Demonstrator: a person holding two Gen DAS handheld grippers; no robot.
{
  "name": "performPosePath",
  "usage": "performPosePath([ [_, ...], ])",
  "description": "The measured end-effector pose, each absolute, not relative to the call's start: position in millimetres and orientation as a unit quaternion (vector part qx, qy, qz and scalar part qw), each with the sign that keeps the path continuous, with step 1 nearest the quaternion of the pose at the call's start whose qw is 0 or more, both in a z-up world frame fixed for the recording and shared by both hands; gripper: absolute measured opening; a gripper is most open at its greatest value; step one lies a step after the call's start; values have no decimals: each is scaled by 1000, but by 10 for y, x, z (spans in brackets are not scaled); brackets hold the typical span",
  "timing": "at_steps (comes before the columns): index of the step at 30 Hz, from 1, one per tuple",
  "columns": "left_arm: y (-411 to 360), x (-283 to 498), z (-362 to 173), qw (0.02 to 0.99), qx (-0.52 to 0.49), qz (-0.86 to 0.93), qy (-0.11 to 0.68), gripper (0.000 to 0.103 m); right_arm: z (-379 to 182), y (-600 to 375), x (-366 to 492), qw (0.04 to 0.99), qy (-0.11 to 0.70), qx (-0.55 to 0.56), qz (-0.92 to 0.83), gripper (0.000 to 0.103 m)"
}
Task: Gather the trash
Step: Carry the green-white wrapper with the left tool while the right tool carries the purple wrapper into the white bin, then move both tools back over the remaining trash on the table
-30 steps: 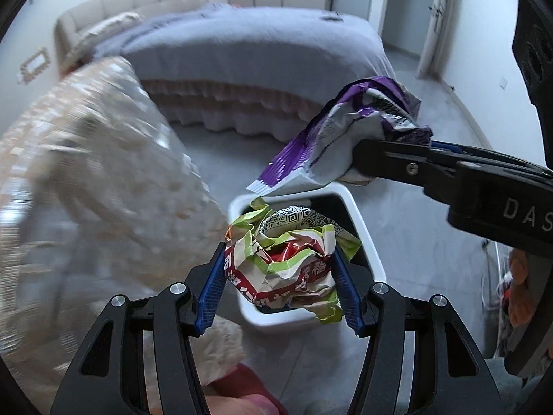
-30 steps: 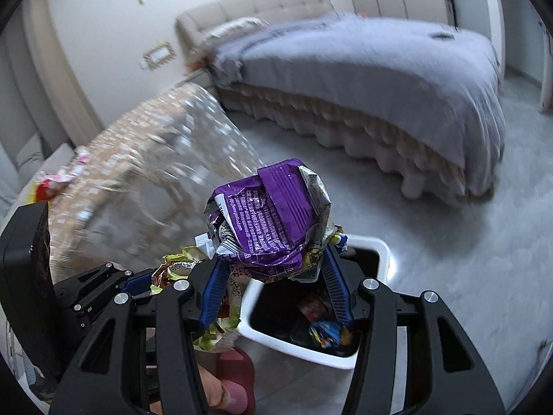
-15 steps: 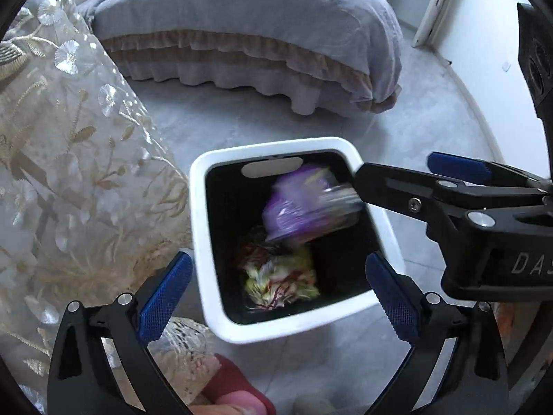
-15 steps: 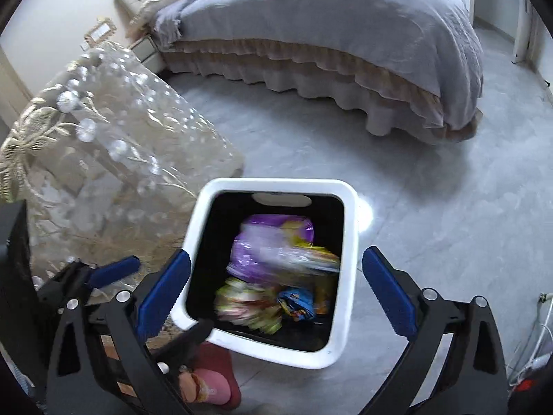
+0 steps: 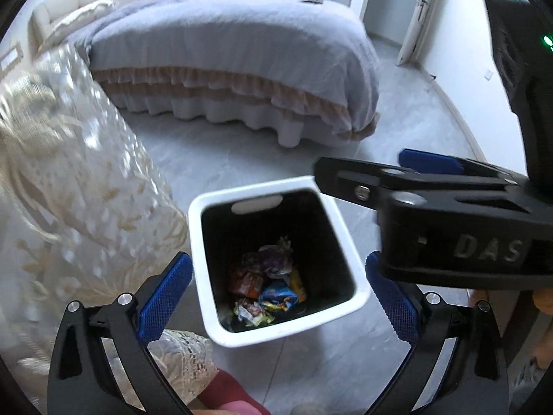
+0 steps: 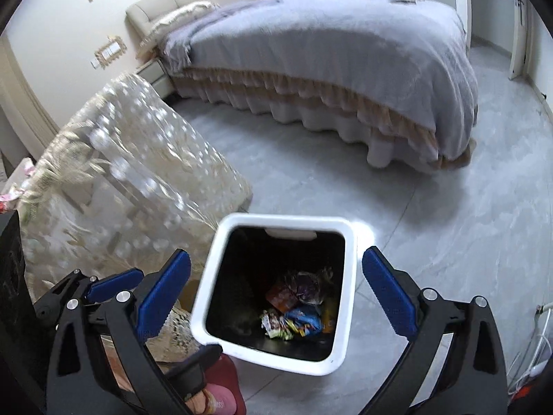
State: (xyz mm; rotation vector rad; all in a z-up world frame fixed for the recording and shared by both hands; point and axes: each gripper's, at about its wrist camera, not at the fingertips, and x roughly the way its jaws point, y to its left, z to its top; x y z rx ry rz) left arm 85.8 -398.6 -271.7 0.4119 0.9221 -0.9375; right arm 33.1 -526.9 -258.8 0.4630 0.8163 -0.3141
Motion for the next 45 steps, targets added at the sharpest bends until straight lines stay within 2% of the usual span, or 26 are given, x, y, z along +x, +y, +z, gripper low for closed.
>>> performPosePath([
  [10, -3641, 622, -1945, 814, 174, -424, 356, 98, -1938, -5021, 306, 918, 332, 179, -121, 99],
  [23, -2491, 789, -1226, 897, 158, -300, 283, 98, -1175, -3961, 759, 959, 269, 84, 20, 99],
  [32, -1560, 1058, -963, 928, 130, -215, 276, 98, -846, -3080, 1130, 962, 250, 35, 102, 99],
  [45, -525, 1638, -796, 950, 107, -131, 261, 98, -711, -2236, 1969, 948, 270, 39, 162, 99],
])
